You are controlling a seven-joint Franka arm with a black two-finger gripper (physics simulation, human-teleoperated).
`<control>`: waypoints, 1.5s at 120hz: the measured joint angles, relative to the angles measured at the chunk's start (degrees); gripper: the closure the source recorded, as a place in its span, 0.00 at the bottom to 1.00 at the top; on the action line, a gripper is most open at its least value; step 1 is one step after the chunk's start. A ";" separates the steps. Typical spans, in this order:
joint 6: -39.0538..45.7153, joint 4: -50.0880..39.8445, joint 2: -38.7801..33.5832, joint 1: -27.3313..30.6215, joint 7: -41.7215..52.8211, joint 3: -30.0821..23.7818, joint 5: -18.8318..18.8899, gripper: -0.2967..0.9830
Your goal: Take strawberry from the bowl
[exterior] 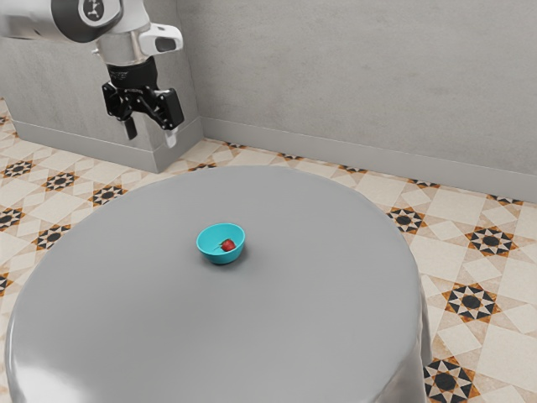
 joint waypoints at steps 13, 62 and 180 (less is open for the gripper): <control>-0.34 16.14 10.86 2.93 1.40 5.22 -0.26 0.23; 15.36 19.00 29.27 3.91 4.43 -0.45 0.01 0.23; 30.09 15.92 39.21 3.84 -18.82 1.73 -9.44 0.23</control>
